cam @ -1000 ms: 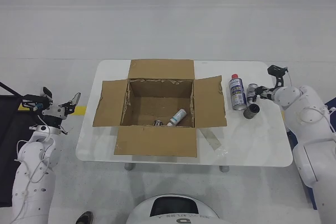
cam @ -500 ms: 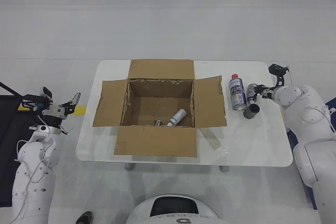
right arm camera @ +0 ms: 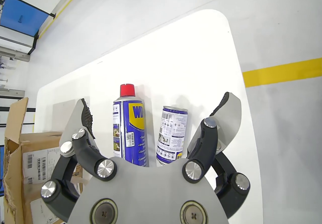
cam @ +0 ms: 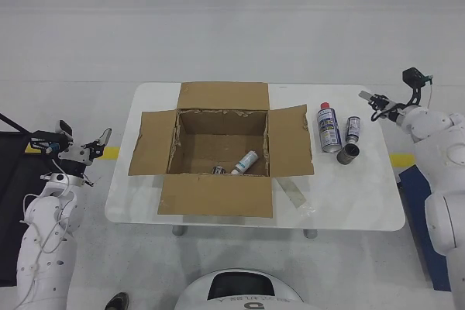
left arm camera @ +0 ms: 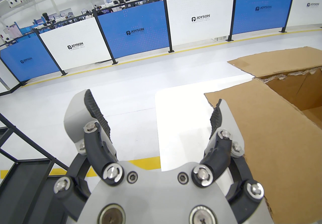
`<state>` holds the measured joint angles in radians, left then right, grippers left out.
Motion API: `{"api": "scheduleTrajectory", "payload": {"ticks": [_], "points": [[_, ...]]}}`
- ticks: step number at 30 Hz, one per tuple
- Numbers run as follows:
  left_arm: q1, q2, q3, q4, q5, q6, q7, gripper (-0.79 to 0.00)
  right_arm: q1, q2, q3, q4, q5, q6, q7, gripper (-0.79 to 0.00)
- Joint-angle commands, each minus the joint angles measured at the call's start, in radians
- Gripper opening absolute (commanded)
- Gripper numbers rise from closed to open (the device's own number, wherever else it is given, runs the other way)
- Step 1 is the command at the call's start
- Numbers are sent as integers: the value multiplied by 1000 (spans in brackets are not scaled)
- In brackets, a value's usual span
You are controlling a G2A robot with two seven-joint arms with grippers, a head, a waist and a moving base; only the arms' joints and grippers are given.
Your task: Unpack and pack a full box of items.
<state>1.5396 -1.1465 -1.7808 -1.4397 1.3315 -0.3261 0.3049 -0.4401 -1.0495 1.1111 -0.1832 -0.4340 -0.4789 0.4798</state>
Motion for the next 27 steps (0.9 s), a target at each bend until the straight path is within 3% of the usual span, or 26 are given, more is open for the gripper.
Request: {"api": "scheduleTrajectory", "payload": {"ticks": [1, 7, 20, 27], "points": [[0, 0, 0, 0, 0, 0, 0, 0, -5, 4, 1, -10, -6, -1, -12, 0], [0, 0, 0, 0, 0, 0, 0, 0, -17, 16, 25, -37, 29, -49, -35, 0], [0, 0, 0, 0, 0, 0, 0, 0, -21, 16, 25, -42, 31, -53, -37, 0], [0, 0, 0, 0, 0, 0, 0, 0, -139, 30, 22, -319, 8, -271, -52, 0]]}}
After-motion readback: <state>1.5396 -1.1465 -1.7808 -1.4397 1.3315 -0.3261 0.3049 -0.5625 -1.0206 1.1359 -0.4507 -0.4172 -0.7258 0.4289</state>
